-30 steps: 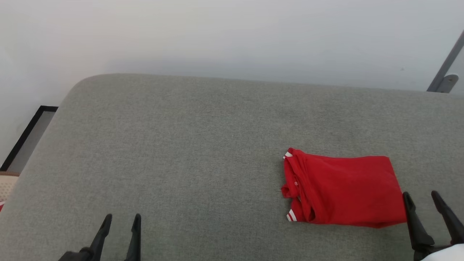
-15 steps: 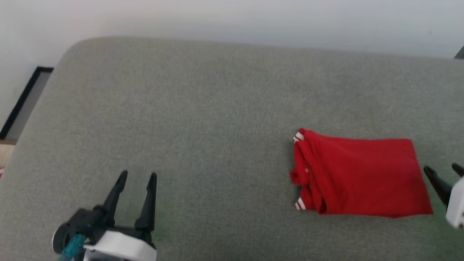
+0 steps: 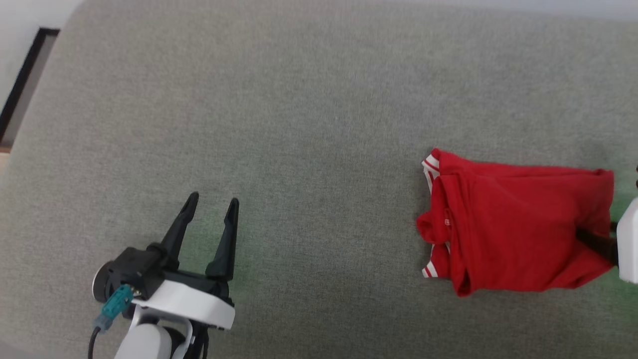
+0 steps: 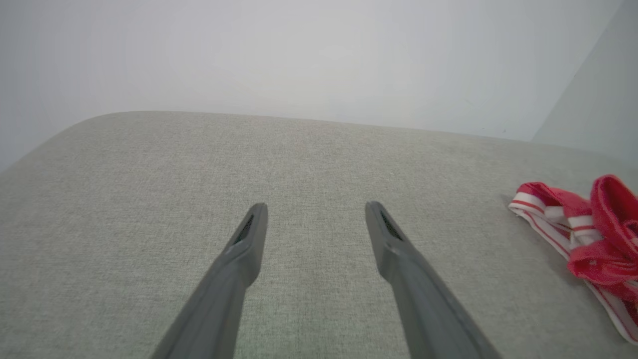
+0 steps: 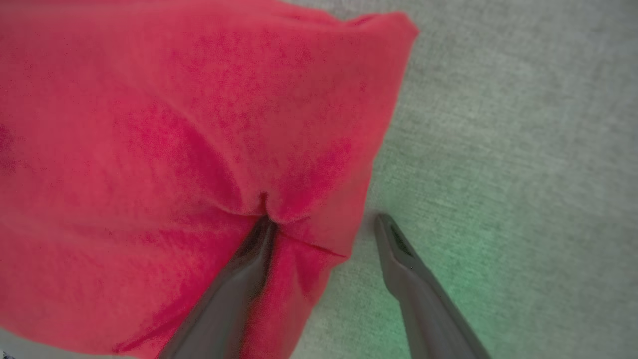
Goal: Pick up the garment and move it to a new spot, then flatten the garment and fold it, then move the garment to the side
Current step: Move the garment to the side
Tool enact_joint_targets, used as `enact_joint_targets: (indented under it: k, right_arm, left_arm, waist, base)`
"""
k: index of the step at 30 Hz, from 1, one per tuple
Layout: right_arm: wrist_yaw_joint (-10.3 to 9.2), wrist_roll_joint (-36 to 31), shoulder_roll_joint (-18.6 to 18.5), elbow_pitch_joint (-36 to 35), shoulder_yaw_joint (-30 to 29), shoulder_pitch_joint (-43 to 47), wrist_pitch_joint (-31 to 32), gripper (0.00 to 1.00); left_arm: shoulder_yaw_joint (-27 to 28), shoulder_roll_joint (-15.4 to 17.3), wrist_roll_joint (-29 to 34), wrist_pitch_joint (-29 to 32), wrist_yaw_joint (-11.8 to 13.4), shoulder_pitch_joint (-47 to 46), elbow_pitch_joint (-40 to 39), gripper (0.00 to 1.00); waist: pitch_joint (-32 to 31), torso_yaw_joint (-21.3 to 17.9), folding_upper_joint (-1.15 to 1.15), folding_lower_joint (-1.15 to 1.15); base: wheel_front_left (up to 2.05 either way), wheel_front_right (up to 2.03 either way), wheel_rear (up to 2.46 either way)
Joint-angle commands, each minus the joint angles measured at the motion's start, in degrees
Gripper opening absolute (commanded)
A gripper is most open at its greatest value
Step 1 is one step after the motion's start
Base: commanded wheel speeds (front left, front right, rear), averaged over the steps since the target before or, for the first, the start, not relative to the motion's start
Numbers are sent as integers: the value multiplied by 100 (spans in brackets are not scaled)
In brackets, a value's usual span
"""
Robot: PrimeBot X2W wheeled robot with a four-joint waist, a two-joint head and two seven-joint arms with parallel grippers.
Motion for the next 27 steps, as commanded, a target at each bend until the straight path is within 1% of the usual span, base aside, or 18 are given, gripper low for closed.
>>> enact_joint_targets:
  k: [1,2,3,4,5,8,11,15,18,23,27]
  right_arm:
    - [0,1,164,96,240,-17,117,100]
    - [0,15,192,105,305,-42,167,93]
    - [0,31,212,92,381,-55,188,44]
    - [0,37,225,85,434,-75,194,26]
    - [0,34,232,87,470,-91,186,0]
    - [-1,43,242,99,498,-100,138,0]
    - [-10,12,190,84,377,-180,-110,0]
    - [-16,53,108,-88,23,-138,-563,0]
    - [-16,-14,-67,-330,-198,-37,-884,0]
    - [-2,-16,-91,-633,-602,100,-1225,0]
    - [-1,-74,-110,-599,-966,152,-1440,0]
  left_arm:
    - [-18,25,-47,-29,5,-159,24,100]
    - [-24,24,-58,-29,5,-198,32,100]
    - [-28,17,-64,-29,5,-231,30,100]
    - [-35,9,-63,-29,5,-258,33,100]
    - [-44,7,-60,-29,5,-286,42,100]
    - [-32,25,-61,-29,5,-337,53,100]
    - [-35,55,-61,-28,5,-353,75,100]
    - [-11,125,-41,-29,5,-347,21,100]
    - [-6,206,-26,-29,5,-377,-54,100]
    - [30,447,22,-29,5,-483,-217,100]
    - [-29,670,63,-29,5,-685,-379,100]
  waist:
    - [224,44,0,0]
    - [272,45,0,0]
    - [313,44,0,0]
    - [348,42,0,0]
    - [375,33,0,0]
    - [400,-2,0,0]
    - [383,-105,0,0]
    - [325,-322,0,0]
    - [347,-572,0,0]
    - [500,-1134,0,0]
    - [761,-1573,0,0]
  base:
    - [0,0,0]
    - [0,0,0]
    - [0,0,0]
    - [0,0,0]
    - [0,0,0]
    - [0,0,0]
    - [0,0,0]
    - [0,0,0]
    - [0,0,0]
    - [0,0,0]
    - [0,0,0]
